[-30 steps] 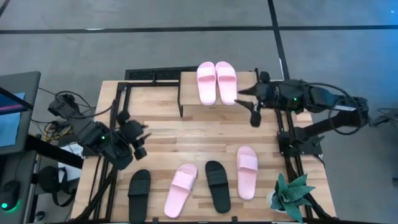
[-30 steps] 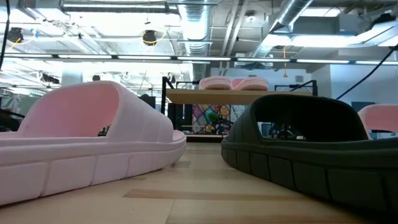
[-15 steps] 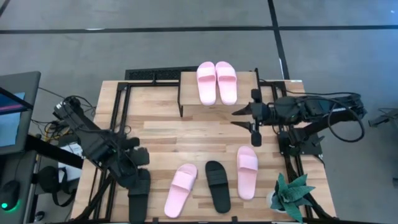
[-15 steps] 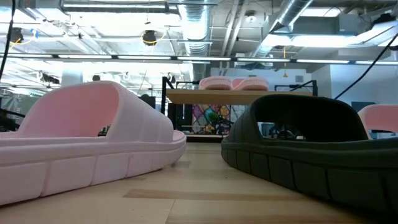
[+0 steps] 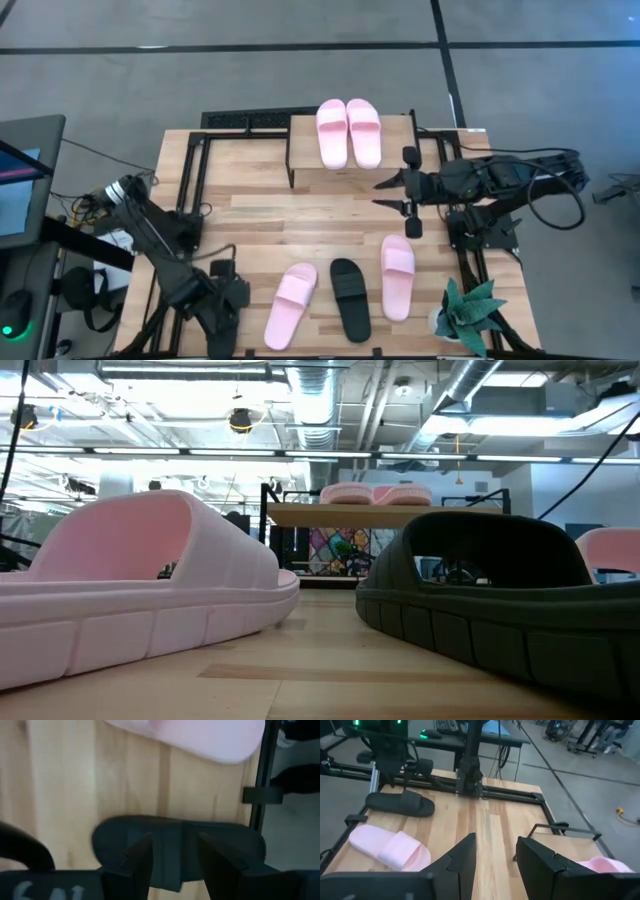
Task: Pick and place slides into the shelf
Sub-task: Put the left black slide under the shelf
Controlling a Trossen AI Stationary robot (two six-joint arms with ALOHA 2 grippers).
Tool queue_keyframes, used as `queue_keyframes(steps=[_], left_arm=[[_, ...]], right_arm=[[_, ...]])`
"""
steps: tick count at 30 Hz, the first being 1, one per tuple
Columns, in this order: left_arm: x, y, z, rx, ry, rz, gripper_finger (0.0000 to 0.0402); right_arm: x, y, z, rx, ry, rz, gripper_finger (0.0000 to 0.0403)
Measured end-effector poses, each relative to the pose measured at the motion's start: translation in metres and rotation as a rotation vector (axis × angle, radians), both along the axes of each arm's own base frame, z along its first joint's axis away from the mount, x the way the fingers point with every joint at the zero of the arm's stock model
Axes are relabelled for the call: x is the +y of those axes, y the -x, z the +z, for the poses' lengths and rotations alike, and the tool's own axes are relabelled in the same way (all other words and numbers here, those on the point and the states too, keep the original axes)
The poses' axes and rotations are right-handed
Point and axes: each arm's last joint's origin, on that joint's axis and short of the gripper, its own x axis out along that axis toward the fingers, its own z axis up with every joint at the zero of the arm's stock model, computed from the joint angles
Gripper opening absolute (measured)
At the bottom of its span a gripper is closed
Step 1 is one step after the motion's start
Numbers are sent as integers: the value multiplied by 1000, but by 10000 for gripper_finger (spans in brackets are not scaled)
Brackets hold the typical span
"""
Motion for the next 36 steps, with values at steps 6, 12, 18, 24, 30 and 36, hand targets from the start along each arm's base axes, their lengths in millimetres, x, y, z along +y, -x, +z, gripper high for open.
queue_keyframes(steps=[6,12,18,24,30,36], left_arm=[[-16,7,-8,10,25,73,139],[-25,18,-7,-36,20,148,138],[-37,20,-24,-7,-25,135,128],[-48,24,-47,59,-102,106,124],[-49,30,-57,82,-201,138,124],[-56,33,-68,82,-234,122,124]], right_arm=[[-5,1,2,-5,37,-8,127],[-10,2,2,-3,61,-20,127],[-12,2,2,1,67,-27,127],[-12,2,2,2,67,-26,127],[-12,2,2,-5,59,-30,127],[-13,1,5,-31,45,-40,127]])
